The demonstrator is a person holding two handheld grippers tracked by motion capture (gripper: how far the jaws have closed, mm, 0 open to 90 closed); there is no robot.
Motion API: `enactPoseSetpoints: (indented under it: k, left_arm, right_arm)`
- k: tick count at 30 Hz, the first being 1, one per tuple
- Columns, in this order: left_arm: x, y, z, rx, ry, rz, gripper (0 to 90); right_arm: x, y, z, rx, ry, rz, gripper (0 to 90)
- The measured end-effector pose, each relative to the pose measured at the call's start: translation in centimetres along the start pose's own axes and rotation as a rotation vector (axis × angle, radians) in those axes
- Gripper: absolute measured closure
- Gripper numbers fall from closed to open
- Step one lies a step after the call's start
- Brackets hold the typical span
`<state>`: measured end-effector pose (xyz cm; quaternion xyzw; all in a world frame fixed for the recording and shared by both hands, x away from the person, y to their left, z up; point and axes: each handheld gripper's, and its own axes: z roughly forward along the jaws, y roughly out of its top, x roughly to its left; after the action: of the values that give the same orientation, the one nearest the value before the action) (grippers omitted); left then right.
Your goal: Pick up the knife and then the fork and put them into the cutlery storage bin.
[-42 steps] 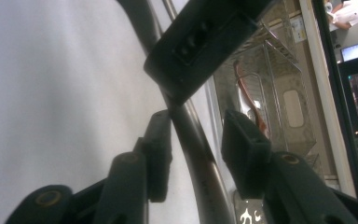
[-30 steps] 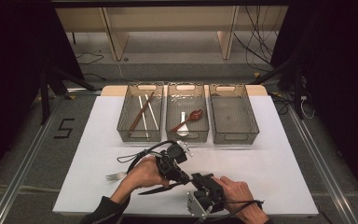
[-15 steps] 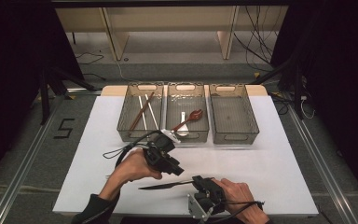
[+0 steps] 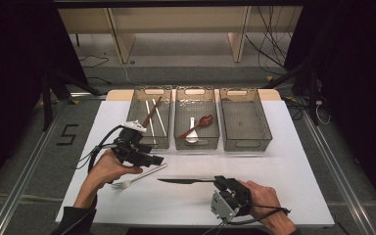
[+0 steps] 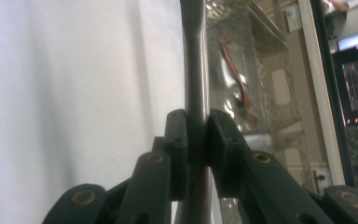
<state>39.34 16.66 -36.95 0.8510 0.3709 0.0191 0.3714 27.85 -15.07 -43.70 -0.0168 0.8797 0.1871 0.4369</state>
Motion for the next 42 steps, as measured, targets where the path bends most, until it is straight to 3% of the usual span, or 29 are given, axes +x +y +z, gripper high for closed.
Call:
enactPoseSetpoints:
  k: [4,9,14,23,29,35,42]
  left_arm:
    - [0.4,-1.2,0.0,-0.003,0.031,-0.01,24.2]
    - [0.4,-2.4,0.3,-0.044,0.051,-0.027,21.1]
    - [0.4,-3.6,0.7,-0.084,0.081,-0.028,18.3]
    - [0.1,-5.3,1.3,-0.136,0.126,-0.014,16.7]
    - [-0.1,-6.3,1.2,-0.212,0.135,-0.034,16.5]
    - [-0.1,-7.1,1.7,-0.21,0.165,-0.034,16.5]
    - [-0.1,-7.6,1.8,-0.226,0.166,-0.04,16.5]
  right_arm:
    - [-1.3,-1.0,-0.2,0.013,-0.007,0.115,79.0]
    - [-3.6,-2.6,-0.3,0.039,0.002,0.235,79.0]
    - [-6.0,-3.7,-0.3,0.055,0.014,0.394,79.0]
    - [-10.9,-5.7,0.6,0.038,0.093,0.68,79.1]
    - [-13.6,-6.9,1.6,0.059,0.104,0.809,79.3]
    - [-16.0,-8.0,3.5,0.109,0.105,0.933,79.8]
    - [-17.9,-9.1,5.8,0.165,0.105,1.009,84.5]
